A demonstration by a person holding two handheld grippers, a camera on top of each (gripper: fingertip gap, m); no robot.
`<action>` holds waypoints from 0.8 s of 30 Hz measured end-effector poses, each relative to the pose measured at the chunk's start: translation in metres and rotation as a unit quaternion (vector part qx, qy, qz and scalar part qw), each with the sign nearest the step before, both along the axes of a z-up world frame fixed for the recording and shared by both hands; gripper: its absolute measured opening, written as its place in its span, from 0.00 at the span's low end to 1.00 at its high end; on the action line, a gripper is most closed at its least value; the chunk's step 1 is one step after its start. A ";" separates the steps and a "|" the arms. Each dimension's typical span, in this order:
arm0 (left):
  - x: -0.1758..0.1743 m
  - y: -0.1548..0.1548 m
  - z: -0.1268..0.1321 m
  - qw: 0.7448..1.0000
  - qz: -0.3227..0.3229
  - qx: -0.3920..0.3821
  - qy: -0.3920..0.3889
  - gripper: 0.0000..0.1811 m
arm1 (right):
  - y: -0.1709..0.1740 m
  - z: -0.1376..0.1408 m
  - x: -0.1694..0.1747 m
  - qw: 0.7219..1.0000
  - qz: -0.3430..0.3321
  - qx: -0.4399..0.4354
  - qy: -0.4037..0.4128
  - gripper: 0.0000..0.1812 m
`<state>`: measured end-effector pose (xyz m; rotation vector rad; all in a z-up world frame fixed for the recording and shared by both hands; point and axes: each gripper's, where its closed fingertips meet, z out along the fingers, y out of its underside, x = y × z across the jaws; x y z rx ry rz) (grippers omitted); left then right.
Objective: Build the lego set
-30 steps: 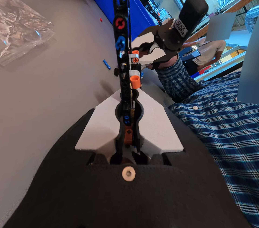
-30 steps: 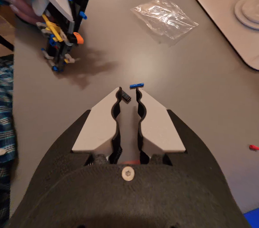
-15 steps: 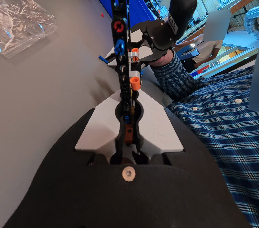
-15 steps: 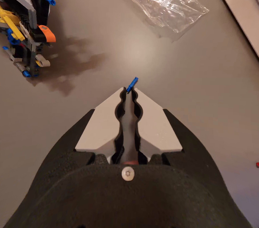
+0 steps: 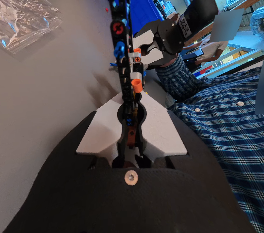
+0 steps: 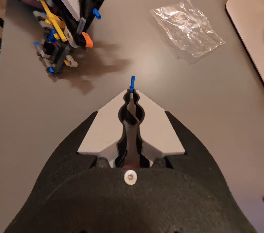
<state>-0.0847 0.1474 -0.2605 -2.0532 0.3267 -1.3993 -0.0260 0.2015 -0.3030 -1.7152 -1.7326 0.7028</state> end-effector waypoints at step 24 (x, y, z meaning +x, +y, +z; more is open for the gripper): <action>0.006 0.003 -0.012 0.999 -0.004 -0.004 0.046 0.09 | -0.016 0.029 -0.014 0.994 0.047 -0.056 0.084 0.01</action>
